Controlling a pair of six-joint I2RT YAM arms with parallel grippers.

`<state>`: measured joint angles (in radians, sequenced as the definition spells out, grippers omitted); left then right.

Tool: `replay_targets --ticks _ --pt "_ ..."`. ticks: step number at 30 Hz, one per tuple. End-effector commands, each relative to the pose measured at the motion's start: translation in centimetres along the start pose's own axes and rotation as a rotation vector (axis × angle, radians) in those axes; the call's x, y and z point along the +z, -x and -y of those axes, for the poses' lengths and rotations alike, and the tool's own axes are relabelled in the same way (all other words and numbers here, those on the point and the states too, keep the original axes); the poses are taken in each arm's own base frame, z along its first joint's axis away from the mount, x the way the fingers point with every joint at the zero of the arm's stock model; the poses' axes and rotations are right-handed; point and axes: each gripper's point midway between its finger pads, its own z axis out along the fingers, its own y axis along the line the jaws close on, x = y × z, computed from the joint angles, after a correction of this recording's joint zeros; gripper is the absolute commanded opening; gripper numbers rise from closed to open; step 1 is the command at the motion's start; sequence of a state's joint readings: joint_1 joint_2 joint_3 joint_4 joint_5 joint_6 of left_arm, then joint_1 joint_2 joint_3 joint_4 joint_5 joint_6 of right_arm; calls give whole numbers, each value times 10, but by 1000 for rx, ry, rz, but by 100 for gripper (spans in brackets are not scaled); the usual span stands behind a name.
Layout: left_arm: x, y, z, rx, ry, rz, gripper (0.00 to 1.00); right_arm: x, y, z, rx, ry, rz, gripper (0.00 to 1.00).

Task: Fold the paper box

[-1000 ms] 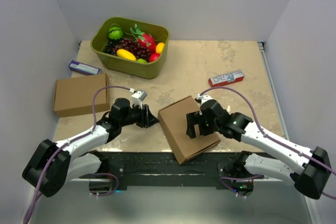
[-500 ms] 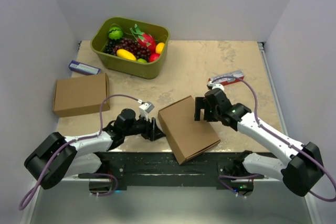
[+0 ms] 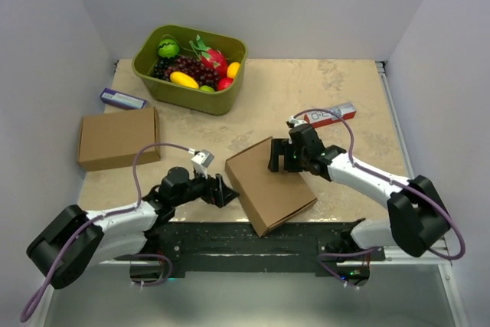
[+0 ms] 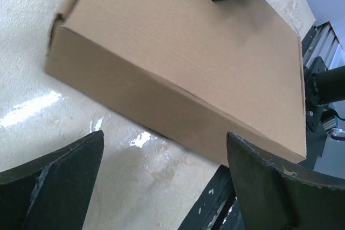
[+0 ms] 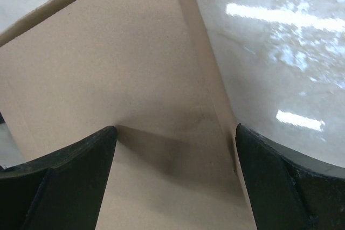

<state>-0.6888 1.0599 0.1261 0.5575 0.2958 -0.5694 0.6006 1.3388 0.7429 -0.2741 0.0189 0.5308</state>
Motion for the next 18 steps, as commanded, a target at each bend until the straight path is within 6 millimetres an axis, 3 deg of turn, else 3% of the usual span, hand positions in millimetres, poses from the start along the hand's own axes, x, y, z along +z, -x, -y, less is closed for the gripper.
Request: replay_targets --ticks 1,3,4,5,9,14,17,18 --pt "11 40 30 31 -150 157 97 17 29 -22 38 65 74 91" --pt "20 42 38 25 -211 143 93 26 32 -25 54 70 81 89" --pt "27 65 50 57 -259 200 90 28 42 -31 60 88 109 89" --pt "38 61 45 58 -251 168 88 30 47 -32 70 93 119 88" --pt "68 89 32 89 -244 193 85 38 71 -42 80 128 152 89" --pt "73 119 0 102 -178 259 82 29 108 -41 66 130 209 99" --pt "67 117 -6 129 -138 246 83 14 118 -27 60 113 231 99" --pt "64 109 -6 129 -135 228 83 12 112 -22 65 120 216 99"
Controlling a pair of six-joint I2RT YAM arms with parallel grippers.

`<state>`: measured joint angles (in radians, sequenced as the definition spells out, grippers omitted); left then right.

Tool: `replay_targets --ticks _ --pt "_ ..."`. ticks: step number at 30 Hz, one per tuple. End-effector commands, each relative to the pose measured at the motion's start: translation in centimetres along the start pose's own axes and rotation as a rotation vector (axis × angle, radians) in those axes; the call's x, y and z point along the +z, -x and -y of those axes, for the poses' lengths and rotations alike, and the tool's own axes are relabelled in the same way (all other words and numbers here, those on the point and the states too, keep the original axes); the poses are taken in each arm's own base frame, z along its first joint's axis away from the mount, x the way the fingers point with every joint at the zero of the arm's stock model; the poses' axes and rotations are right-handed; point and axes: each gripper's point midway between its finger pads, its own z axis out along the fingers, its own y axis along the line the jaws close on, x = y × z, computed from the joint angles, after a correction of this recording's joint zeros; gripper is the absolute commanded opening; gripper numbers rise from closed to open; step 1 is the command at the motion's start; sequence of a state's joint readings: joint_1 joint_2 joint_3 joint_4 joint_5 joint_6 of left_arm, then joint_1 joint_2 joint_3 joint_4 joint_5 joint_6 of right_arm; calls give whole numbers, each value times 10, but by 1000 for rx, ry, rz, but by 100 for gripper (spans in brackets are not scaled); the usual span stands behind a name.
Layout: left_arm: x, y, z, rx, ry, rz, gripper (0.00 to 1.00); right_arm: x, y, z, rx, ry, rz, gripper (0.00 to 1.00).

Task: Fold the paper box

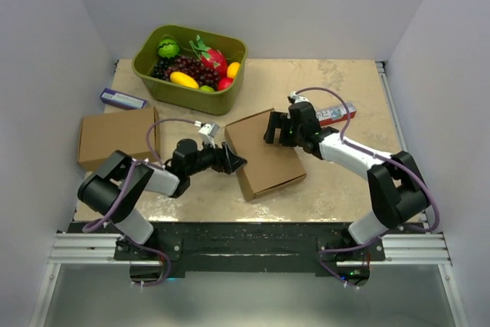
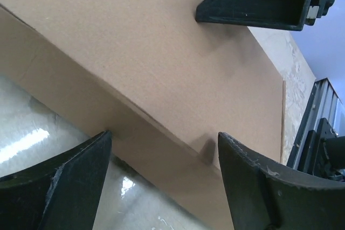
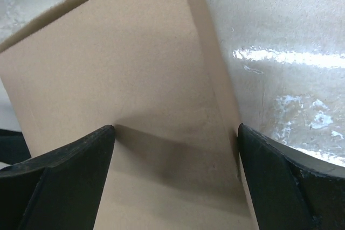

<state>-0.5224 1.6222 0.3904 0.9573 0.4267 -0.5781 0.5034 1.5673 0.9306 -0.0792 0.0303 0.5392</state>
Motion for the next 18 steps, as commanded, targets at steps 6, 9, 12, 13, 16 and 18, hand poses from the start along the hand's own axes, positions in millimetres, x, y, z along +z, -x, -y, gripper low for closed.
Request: replay_targets --ticks 6,9,12,13,16,18 --pt "-37 -13 48 197 -126 7 83 -50 7 14 21 112 13 99" --pt "-55 -33 52 206 -123 -31 84 -59 -10 23 21 93 -12 99" --pt "-68 -43 51 230 -115 -39 83 -66 -22 38 31 39 -26 99" --pt "-70 -45 50 237 -111 -44 81 -67 -23 41 37 27 -23 99" --pt "-69 -54 53 259 -149 -85 68 -71 -28 49 58 10 -14 99" --pt "-66 -55 60 261 -194 -93 60 -72 -32 52 65 5 -15 99"
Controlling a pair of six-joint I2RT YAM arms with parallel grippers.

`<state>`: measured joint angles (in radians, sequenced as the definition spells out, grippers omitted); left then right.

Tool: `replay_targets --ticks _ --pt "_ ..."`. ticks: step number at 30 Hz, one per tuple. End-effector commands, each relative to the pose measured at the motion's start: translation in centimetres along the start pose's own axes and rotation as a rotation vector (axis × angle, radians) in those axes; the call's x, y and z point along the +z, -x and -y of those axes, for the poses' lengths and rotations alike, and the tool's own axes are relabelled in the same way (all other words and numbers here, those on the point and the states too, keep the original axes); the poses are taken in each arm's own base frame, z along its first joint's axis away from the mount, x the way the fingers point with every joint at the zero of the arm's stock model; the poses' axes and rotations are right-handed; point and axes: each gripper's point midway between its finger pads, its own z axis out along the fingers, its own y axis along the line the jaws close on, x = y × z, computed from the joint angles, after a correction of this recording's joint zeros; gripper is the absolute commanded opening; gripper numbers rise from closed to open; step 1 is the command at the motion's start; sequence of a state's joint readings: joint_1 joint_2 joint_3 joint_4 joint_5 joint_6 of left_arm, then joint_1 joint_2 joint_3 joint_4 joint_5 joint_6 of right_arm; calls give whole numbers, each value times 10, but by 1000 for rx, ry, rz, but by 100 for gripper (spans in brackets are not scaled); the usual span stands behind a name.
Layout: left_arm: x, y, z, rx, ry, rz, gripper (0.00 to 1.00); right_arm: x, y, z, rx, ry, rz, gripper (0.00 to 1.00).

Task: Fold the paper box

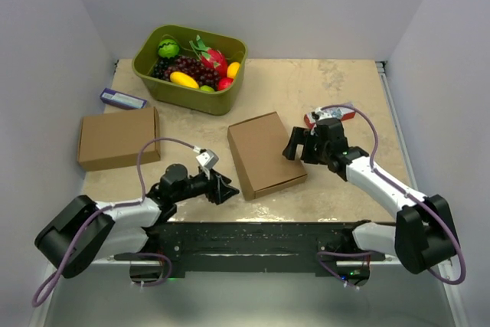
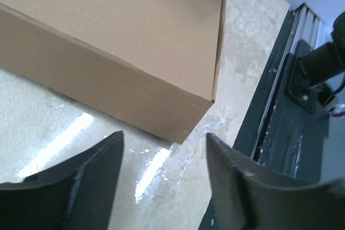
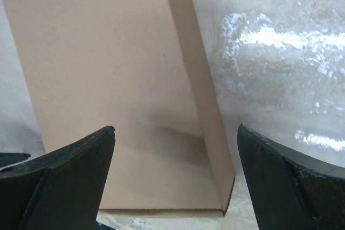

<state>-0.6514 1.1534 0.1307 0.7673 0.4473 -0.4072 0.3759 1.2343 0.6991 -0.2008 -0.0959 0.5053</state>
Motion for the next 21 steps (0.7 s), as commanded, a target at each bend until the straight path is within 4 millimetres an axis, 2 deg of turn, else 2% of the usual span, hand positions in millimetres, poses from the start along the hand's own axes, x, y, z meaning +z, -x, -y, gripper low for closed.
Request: replay_targets --ticks 1,3,7,16,21 --pt "5 -15 10 34 -88 -61 54 -6 -3 8 19 -18 16 99" --pt "7 -21 11 33 -96 -70 47 -5 -10 12 29 -24 4 99" --pt "9 -38 3 9 -64 -107 42 -5 -16 12 47 -9 2 98" --pt "26 -31 12 -19 -104 -79 36 -6 -31 19 66 -14 -17 96" --pt "39 -38 20 -41 -132 -86 33 -7 -40 17 74 9 -34 92"
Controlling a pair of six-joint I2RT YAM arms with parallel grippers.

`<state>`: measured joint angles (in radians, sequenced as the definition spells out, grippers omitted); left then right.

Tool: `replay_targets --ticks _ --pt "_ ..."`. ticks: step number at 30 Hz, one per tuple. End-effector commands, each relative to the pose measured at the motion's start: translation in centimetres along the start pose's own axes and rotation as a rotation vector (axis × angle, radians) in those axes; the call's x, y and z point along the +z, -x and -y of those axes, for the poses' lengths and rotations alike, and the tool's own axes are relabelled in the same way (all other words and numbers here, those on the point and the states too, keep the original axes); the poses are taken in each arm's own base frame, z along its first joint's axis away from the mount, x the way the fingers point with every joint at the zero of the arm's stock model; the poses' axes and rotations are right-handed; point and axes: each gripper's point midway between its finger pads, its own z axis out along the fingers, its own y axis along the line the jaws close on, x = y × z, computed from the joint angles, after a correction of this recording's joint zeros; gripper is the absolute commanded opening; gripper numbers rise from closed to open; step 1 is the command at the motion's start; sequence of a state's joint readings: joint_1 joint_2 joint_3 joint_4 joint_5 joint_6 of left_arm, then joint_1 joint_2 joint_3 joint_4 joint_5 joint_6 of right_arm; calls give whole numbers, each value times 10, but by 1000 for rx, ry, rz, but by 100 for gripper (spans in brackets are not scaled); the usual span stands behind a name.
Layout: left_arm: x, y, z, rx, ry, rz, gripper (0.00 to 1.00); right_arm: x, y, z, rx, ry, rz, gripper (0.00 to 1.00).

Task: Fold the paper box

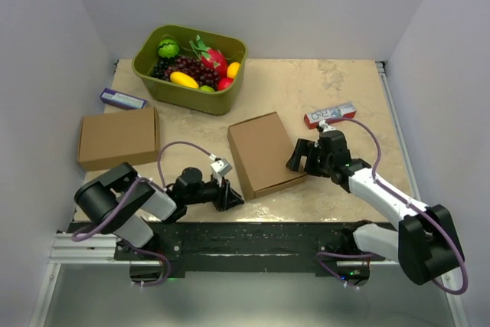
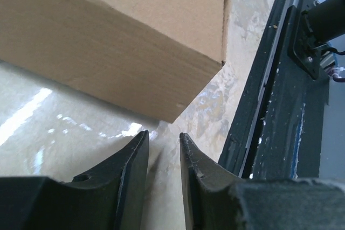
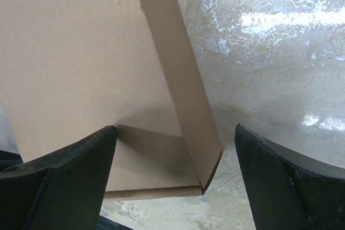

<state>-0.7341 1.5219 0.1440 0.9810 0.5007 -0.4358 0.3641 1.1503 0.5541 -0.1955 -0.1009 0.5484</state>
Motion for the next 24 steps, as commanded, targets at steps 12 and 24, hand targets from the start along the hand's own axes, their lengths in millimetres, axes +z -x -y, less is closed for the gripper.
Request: replay_targets --ticks 12,24 --pt "57 37 24 47 -123 88 29 6 -33 -1 34 87 -72 65" --pt "90 45 23 55 -141 79 23 5 -54 -4 47 138 -127 34"
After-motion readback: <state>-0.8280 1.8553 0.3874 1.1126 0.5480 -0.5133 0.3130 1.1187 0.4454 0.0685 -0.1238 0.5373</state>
